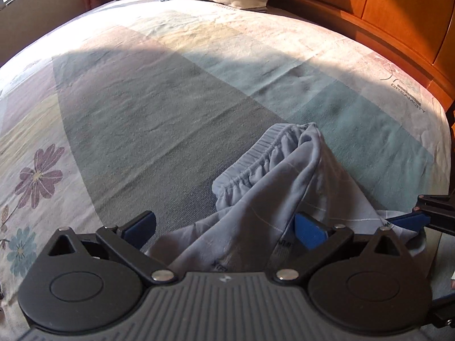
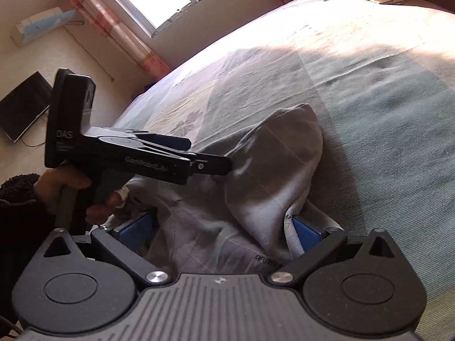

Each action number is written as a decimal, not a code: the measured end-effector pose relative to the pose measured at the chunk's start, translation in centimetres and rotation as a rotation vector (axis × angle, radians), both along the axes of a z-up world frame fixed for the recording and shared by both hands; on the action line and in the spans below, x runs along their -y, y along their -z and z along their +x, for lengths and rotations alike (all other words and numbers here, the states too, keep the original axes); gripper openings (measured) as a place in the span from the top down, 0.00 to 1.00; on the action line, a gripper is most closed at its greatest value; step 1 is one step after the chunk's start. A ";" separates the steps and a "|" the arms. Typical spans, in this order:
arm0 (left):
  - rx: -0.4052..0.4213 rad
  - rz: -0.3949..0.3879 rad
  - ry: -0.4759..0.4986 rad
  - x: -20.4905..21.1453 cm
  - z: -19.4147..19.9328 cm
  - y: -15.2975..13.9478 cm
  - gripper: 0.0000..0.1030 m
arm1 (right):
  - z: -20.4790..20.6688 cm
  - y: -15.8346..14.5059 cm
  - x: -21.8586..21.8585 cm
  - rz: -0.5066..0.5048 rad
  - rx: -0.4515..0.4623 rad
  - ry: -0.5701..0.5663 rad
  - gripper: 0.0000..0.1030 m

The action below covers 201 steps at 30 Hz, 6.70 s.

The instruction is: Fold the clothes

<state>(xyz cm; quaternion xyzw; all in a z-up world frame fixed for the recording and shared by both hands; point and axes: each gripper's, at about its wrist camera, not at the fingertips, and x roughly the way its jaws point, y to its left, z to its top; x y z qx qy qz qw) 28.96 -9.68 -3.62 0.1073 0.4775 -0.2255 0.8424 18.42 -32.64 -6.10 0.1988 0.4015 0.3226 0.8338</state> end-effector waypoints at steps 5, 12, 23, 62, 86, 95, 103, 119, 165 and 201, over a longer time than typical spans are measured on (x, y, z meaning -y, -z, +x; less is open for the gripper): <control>-0.044 0.017 -0.083 -6.9 -4.1 0.4 0.01 | -1.7 -1.2 -3.8 0.047 0.014 -0.120 0.00; 0.015 0.011 -0.172 -10.8 -8.2 -3.1 0.01 | -4.7 0.8 -9.2 0.029 -0.075 -0.272 0.00; 0.088 -0.178 0.107 1.8 -7.7 -6.6 0.01 | -7.8 -1.4 -2.4 -0.010 -0.047 -0.099 0.00; 0.001 -0.055 0.018 -4.1 -13.0 -1.4 0.01 | 3.8 0.5 3.0 0.146 0.002 -0.026 0.00; -0.023 -0.074 0.007 -8.3 -17.2 2.2 0.01 | 8.6 6.8 5.2 0.477 -0.456 0.053 0.01; 0.001 0.041 0.100 -6.7 -17.7 1.8 0.01 | 6.5 8.2 6.3 0.519 -0.473 0.077 0.25; 0.118 0.029 0.149 -4.3 -17.3 -2.0 0.01 | 8.8 8.2 4.7 0.528 -0.506 0.092 0.30; 0.175 -0.006 0.167 -2.8 -17.1 -4.0 0.01 | 7.8 5.3 3.3 0.245 -0.330 0.153 0.81; 0.059 -0.154 0.079 -2.3 -15.5 -1.3 0.01 | 16.2 9.3 11.3 0.391 -0.299 -0.023 0.92; 0.104 -0.200 0.114 -1.0 -18.3 -3.0 0.01 | 5.4 0.7 11.9 0.104 -0.118 0.346 0.62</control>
